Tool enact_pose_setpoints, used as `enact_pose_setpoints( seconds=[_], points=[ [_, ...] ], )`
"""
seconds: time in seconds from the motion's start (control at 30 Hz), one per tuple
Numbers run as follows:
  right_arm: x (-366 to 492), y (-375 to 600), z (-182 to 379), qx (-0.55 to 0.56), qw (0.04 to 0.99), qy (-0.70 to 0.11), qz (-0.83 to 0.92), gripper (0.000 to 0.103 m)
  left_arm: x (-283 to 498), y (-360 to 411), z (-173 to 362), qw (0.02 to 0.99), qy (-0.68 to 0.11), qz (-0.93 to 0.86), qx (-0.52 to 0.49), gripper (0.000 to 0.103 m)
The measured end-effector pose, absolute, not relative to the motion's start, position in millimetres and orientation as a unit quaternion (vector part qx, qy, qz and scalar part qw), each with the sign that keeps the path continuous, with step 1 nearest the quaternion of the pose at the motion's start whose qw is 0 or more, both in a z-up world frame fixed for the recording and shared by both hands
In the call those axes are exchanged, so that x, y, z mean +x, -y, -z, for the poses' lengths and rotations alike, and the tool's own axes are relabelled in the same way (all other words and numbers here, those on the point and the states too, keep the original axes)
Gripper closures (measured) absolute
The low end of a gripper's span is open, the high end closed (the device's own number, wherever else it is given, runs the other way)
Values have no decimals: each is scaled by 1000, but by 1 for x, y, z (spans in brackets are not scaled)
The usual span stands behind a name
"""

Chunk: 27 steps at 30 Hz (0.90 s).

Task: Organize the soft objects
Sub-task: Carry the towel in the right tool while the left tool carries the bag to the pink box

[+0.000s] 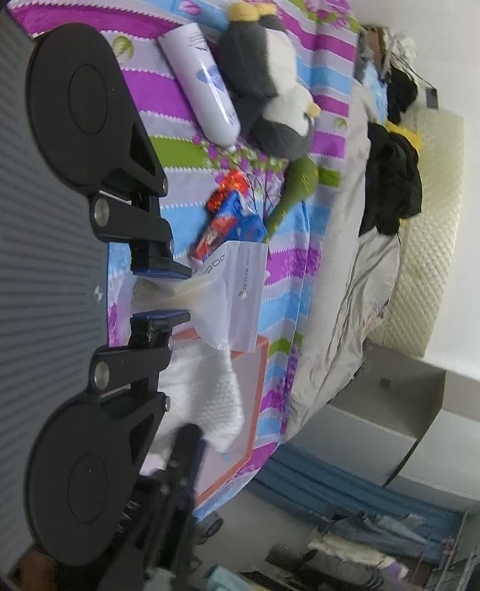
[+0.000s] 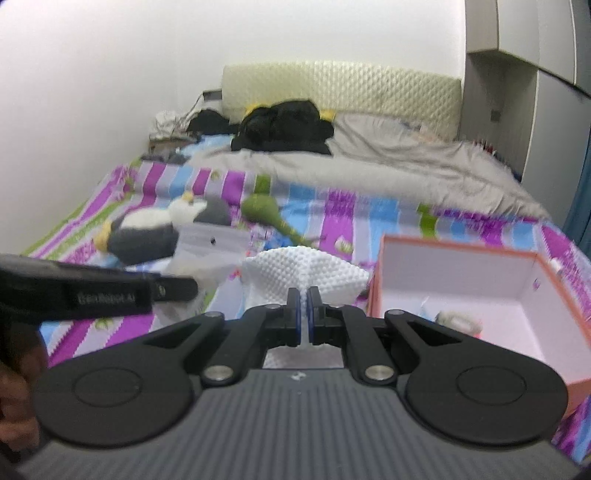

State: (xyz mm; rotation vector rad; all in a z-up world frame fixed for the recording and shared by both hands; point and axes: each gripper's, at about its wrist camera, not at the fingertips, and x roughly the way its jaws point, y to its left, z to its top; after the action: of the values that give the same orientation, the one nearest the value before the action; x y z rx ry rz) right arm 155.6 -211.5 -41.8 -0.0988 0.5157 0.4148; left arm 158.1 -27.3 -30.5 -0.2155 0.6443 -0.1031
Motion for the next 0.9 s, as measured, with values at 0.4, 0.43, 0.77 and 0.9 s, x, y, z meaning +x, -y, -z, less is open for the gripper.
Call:
enact_pose_setpoints(
  seconds=[0.4,0.43,0.77,0.9],
  points=[
    [171,275,2,-22,960,-224,-165,96,199,97,0,940,-317,89,-89,83],
    [175,281,2,-21,961,-225,-160,96,205,104,0,940,-317,94,-88,83],
    [213,351,29,24,960,-260,-101,96,270,180,29,923,-353,139,-62,83],
    [230,369,47,34,956,-280,-83,96,300,201,48,912,-377,155,-51,82]
  ],
)
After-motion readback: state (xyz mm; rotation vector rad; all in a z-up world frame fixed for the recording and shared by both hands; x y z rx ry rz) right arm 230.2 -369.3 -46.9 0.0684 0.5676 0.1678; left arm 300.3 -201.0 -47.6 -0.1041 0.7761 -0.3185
